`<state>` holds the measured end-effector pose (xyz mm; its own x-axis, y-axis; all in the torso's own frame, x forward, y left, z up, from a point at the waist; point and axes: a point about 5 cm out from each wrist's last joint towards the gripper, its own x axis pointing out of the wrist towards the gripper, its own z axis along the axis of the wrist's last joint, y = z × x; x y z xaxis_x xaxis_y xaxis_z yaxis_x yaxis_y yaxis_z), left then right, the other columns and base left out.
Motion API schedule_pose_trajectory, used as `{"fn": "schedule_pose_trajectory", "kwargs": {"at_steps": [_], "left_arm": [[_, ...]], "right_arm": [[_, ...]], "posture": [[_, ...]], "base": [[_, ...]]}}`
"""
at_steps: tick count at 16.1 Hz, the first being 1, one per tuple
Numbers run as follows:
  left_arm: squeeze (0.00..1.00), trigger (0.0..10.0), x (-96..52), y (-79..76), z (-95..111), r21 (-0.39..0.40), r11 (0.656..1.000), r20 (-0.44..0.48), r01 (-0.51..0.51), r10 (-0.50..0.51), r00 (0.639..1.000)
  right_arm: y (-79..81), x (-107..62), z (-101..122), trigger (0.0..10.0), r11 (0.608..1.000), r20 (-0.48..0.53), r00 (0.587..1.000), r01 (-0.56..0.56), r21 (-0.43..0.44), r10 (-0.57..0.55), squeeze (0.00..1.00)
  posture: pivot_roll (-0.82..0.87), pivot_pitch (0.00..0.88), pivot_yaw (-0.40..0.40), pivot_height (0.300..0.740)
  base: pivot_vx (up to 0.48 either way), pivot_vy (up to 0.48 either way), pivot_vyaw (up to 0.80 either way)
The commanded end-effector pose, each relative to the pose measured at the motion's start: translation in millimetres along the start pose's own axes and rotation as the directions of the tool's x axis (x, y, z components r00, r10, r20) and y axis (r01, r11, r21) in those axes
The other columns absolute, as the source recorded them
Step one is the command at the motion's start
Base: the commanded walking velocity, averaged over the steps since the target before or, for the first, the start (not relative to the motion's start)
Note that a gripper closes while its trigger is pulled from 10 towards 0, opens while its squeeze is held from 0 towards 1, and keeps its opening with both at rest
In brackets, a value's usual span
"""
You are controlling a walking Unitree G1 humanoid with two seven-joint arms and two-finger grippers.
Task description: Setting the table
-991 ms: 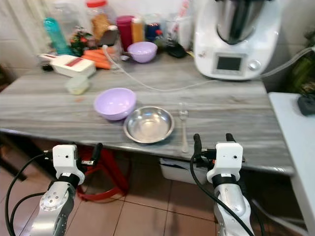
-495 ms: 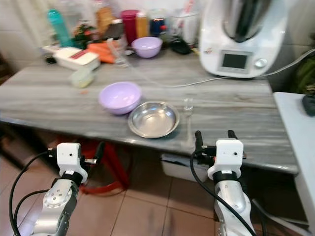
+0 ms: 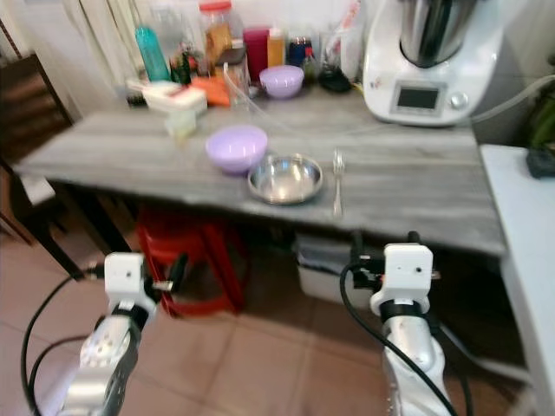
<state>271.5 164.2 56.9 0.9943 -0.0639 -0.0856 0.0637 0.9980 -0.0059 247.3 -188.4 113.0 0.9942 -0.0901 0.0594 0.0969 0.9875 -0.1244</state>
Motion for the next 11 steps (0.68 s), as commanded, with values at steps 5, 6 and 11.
{"fn": "schedule_pose_trajectory", "kwargs": {"at_steps": [5, 6, 11], "left_arm": [[0.0, 10.0, -0.5, 4.2, -1.1, 0.017, 1.0, 0.0, -0.017, 0.017, 1.0], [0.0, 10.0, -0.4, 4.2, -1.1, 0.017, 1.0, 0.001, -0.016, 0.016, 1.0], [0.0, 10.0, 1.3, -2.8, 7.7, -0.045, 0.995, 0.049, 0.089, -0.086, 0.995]], "right_arm": [[7.1, 3.5, -0.2, 10.0, 1.0, -0.004, 1.0, -0.019, 0.024, 0.019, 0.0], [7.3, 3.6, -0.3, 10.0, 1.0, -0.004, 1.0, -0.02, 0.024, 0.02, 0.0], [8.2, 3.9, -0.7, 10.0, 0.999, -0.007, 1.0, -0.023, 0.034, 0.023, 0.0]], "posture": [[-0.1, 0.0, 0.07, 0.74], [-0.1, 0.0, 0.071, 0.74], [-0.11, 0.0, 0.073, 0.74]], "base": [[-0.324, 0.0, 0.0], [-0.326, 0.0, 0.0], [-0.064, 0.0, 0.0]]}}
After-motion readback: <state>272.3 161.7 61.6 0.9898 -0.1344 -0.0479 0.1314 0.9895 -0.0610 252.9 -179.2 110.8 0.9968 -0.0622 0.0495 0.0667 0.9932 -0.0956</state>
